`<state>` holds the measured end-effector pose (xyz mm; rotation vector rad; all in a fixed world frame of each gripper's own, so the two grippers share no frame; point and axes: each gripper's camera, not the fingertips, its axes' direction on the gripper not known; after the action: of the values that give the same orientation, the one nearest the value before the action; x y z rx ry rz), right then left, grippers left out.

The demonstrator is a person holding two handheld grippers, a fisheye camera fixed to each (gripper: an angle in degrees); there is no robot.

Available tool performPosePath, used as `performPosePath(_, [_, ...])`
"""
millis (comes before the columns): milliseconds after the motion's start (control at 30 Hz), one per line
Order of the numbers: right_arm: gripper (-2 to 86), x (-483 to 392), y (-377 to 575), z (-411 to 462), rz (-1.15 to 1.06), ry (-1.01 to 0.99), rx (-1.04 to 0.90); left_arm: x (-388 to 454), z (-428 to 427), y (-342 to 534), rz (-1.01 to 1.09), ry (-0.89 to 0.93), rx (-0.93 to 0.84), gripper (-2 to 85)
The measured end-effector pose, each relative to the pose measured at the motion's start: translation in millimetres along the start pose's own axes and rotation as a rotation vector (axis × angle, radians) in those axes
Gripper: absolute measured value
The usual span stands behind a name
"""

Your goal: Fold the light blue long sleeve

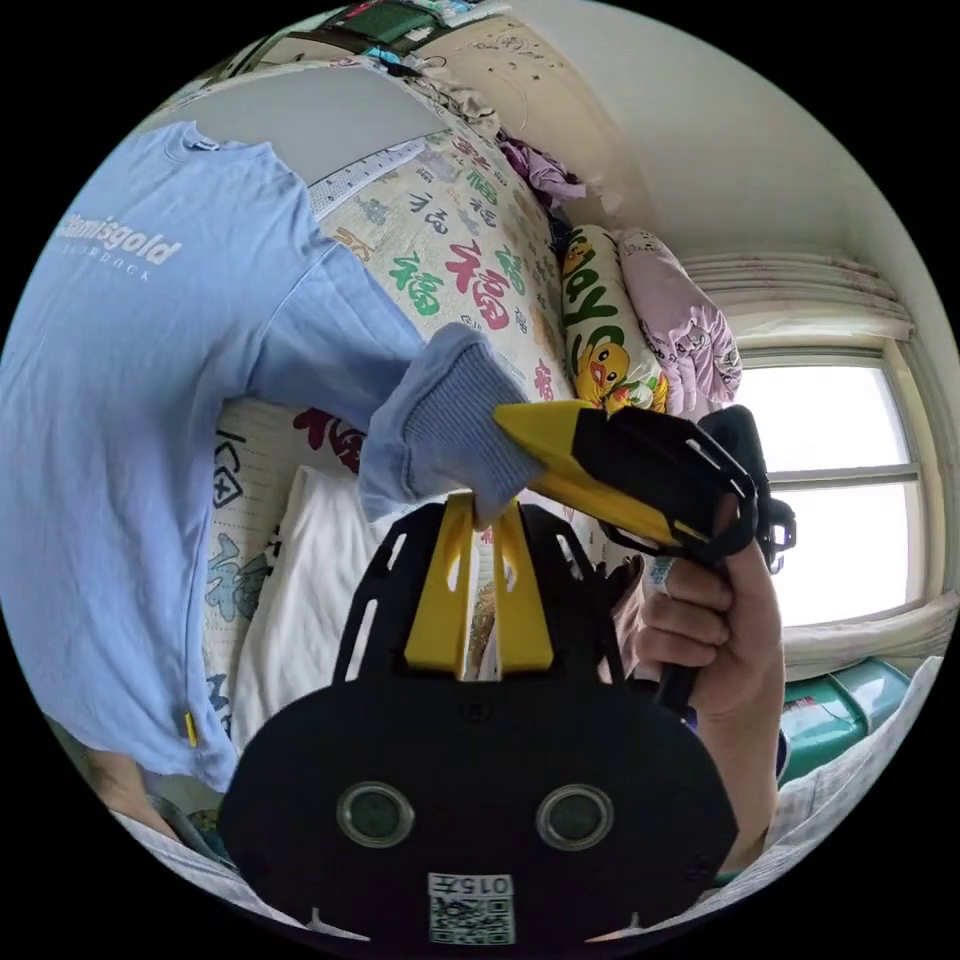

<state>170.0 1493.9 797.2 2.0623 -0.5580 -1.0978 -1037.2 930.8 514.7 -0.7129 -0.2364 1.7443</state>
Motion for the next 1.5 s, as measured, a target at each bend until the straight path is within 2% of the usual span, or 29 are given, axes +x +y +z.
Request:
performPosePath(100, [2.0,-28.4,20.9,33.8,-0.092,-0.089,-0.013,-34.8,-70.5,-9.3,0.076,0.038,0.026,0.9])
performPosePath(200, [2.9,-60.9,37.0,67.1,-0.204,-0.21,-0.004,-77.6,-157.4,-22.3,0.103,0.0,0.065,0.5])
performPosePath(300, [3.9,-82.3,47.3,102.5,-0.243,-0.253,-0.012,-135.1,-246.2,-28.6,0.056,-0.093,0.115,0.3])
performPosePath(367, [4.4,-89.7,56.4,129.3,-0.241,-0.247,-0.016,-181.7,-303.5,-26.5,-0.003,-0.244,0.133,0.2])
performPosePath(467, [4.7,-84.9,68.0,161.9,-0.196,-0.21,-0.043,-236.4,-346.2,-24.0,-0.088,-0.401,0.093,0.2])
performPosePath(600, [5.1,-69.7,81.7,176.3,-0.141,-0.084,-0.049,-289.9,-376.2,-25.1,-0.211,-0.382,0.083,0.3])
performPosePath(767, [6.0,-6.3,101.9,157.8,0.061,0.136,0.062,-339.4,-388.2,-34.7,-0.312,-0.341,-0.016,0.5])
performPosePath(900, [6.1,48.8,119.7,136.4,0.212,0.185,0.152,-352.2,-410.2,-42.3,-0.339,-0.394,-0.047,2.3])
performPosePath(967, [6.8,91.5,132.6,123.4,0.304,0.125,0.223,-339.7,-422.5,-62.1,-0.207,-0.432,-0.025,6.7])
performPosePath(1100, [8.3,154.7,143.2,111.2,0.376,0.089,0.33,-300.5,-403.6,-122.0,0.075,-0.334,-0.023,11.1])
performPosePath(1233, [10.4,232.6,139.9,111.9,0.451,0.025,0.373,-254.5,-328.3,-216.8,0.301,-0.229,-0.061,12.3])
performPosePath(1367, [10.8,301.5,144.6,107.3,0.492,-0.087,0.437,-201.9,-230.2,-300.3,0.48,-0.265,-0.124,14.2])
performPosePath(1500, [10.6,342.9,152.4,97.8,0.482,-0.117,0.441,-181.3,-149.5,-350.8,0.452,-0.303,-0.269,14.1])
